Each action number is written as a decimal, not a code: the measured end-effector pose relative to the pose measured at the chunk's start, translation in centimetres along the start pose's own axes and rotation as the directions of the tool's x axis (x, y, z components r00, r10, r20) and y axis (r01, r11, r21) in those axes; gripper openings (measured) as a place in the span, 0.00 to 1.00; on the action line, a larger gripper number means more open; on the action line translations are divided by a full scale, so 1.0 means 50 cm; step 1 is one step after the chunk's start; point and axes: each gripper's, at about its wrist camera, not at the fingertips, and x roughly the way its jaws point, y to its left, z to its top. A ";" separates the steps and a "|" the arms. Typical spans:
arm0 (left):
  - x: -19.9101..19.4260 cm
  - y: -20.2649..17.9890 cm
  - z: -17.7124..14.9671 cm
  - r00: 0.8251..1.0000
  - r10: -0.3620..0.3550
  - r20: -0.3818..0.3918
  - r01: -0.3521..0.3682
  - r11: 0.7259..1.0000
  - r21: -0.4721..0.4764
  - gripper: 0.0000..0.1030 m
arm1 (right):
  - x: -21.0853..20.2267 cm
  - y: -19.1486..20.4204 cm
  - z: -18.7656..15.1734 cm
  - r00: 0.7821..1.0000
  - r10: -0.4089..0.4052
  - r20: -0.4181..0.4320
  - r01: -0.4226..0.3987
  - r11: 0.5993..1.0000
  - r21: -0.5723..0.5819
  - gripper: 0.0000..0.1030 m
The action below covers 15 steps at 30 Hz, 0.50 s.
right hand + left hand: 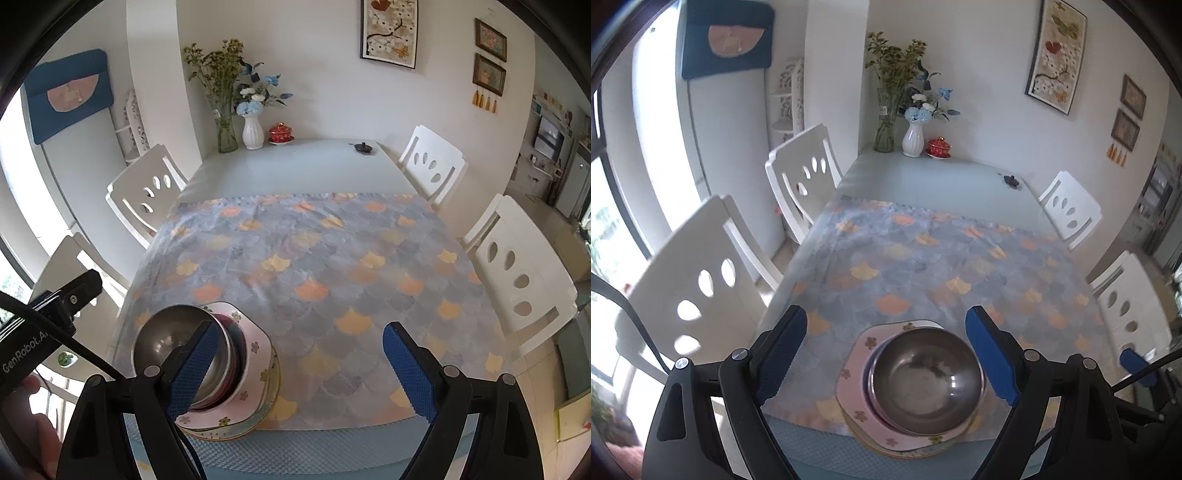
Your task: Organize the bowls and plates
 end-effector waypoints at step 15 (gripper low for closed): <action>-0.003 -0.035 -0.005 1.000 -0.019 -0.006 0.020 0.996 0.086 0.85 | 0.009 0.001 -0.002 1.000 -0.004 -0.012 0.004 1.000 0.020 0.87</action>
